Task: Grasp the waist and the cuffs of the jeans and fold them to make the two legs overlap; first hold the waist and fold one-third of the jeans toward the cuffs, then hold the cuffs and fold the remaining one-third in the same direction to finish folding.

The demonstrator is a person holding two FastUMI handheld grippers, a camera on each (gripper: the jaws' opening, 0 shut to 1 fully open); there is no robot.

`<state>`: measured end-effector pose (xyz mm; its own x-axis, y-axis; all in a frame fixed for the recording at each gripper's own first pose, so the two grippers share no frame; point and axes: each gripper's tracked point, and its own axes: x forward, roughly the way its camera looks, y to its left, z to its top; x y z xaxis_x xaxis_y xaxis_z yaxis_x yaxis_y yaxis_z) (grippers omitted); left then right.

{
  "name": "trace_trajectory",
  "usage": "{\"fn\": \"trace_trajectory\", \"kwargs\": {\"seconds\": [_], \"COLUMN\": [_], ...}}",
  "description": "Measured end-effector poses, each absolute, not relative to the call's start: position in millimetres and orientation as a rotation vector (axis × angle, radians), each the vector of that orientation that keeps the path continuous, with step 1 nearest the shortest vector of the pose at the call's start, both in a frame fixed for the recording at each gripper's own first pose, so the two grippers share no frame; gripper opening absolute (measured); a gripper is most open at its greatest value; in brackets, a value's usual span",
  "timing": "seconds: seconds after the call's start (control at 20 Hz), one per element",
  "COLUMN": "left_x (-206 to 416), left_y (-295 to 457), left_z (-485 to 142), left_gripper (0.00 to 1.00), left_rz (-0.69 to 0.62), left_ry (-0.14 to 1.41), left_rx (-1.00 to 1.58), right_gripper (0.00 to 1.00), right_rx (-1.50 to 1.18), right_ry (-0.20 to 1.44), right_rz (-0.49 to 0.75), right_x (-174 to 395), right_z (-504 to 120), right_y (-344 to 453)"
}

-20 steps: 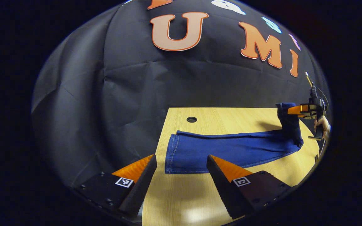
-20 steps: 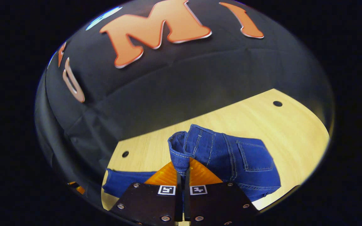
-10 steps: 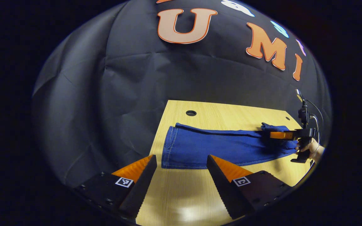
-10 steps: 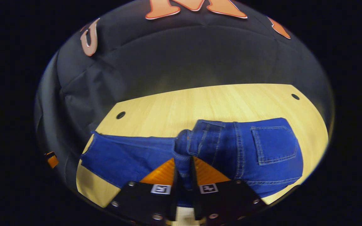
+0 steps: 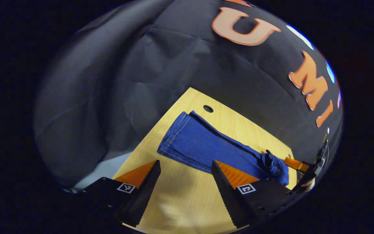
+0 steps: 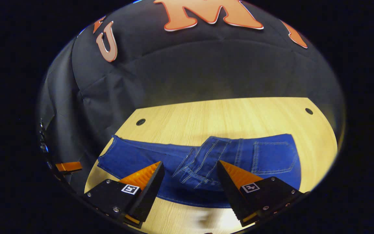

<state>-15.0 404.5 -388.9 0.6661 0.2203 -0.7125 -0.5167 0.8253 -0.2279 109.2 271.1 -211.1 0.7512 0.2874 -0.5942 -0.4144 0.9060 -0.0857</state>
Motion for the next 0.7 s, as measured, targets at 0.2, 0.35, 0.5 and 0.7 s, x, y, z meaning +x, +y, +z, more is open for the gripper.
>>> {"fn": "trace_trajectory", "kwargs": {"seconds": [0.2,0.35,0.5,0.7], "left_x": [-14.7,-23.5,-22.6,9.7], "left_y": [400.3,414.9,430.4,438.5], "left_z": [-406.0,-401.9,-418.7,-424.8], "left_gripper": [0.98,0.98,0.98,0.96], "left_rz": [0.512,0.596,0.691,0.711], "left_ry": [0.698,0.696,0.699,0.655], "left_rx": [-0.753,-0.832,-0.882,-0.901], "right_gripper": [0.99,0.98,0.98,0.98], "right_rx": [-0.168,-0.154,-0.116,-0.017], "right_ry": [0.630,0.635,0.638,0.638], "right_rz": [0.379,0.364,0.337,0.320], "right_x": [106.6,108.6,114.6,126.7], "right_z": [-177.4,-156.8,-138.4,-123.0], "right_y": [239.9,213.3,192.1,174.6]}}
